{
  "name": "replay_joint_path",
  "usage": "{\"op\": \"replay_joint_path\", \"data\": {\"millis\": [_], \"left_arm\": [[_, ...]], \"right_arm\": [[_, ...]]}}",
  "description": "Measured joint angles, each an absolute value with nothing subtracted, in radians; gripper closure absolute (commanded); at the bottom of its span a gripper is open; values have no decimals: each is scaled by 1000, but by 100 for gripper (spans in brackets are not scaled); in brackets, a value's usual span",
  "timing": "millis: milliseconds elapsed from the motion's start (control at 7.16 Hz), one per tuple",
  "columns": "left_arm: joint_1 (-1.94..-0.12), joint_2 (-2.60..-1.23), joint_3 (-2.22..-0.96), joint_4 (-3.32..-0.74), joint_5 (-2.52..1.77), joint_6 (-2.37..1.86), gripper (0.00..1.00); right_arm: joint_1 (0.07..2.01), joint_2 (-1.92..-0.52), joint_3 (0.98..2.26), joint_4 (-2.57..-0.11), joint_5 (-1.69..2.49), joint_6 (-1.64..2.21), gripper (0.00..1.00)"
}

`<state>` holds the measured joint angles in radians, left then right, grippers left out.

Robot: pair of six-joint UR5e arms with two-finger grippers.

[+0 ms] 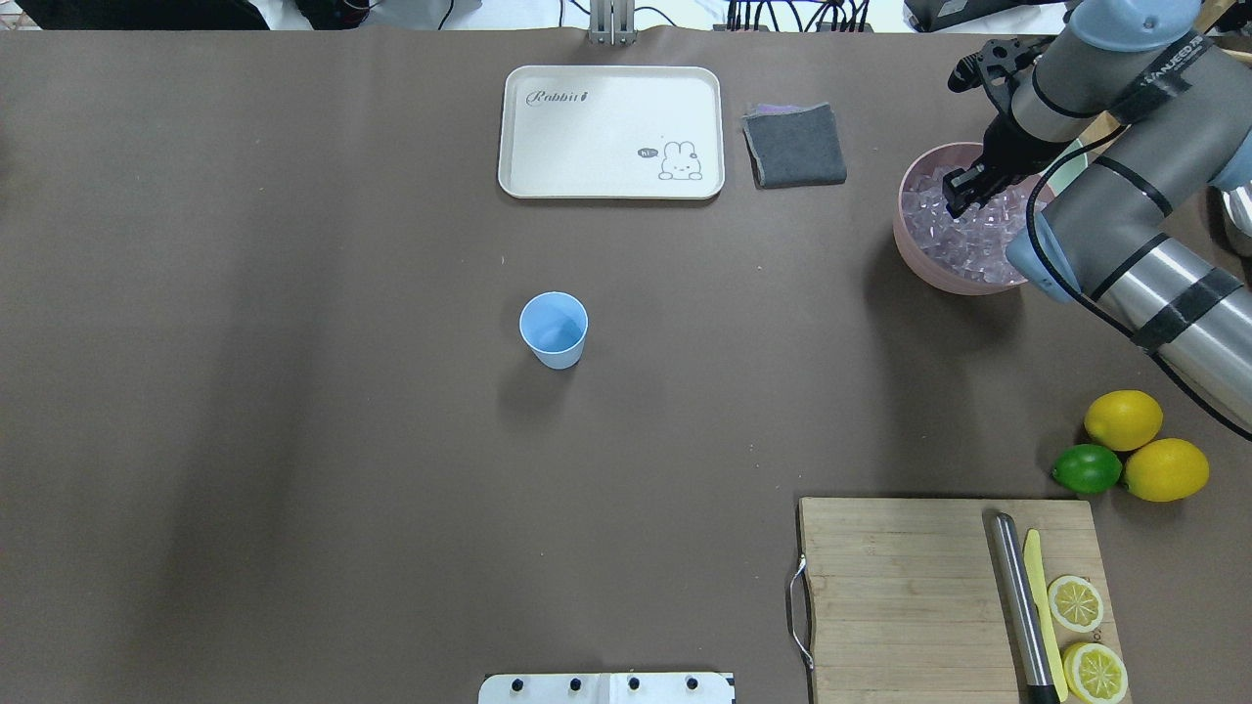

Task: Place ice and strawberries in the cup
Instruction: 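Lower the right gripper into the ice and grasp an ice cube, then carry the ice cube with the right gripper over the light-blue cup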

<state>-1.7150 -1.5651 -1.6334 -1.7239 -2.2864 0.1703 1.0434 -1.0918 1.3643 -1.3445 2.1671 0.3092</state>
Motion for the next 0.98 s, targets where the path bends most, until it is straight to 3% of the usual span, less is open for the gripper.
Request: {"op": "replay_joint_path", "data": {"millis": [558, 977], "left_arm": [[-1715, -1566, -1630, -1722, -2287, 170, 2], [-1715, -1568, -1623, -1722, -2290, 169, 2]], "right_arm": [[1109, -1045, 1498, -1494, 2218, 323, 100], [1006, -925, 1621, -1545, 2292, 688, 100]]}}
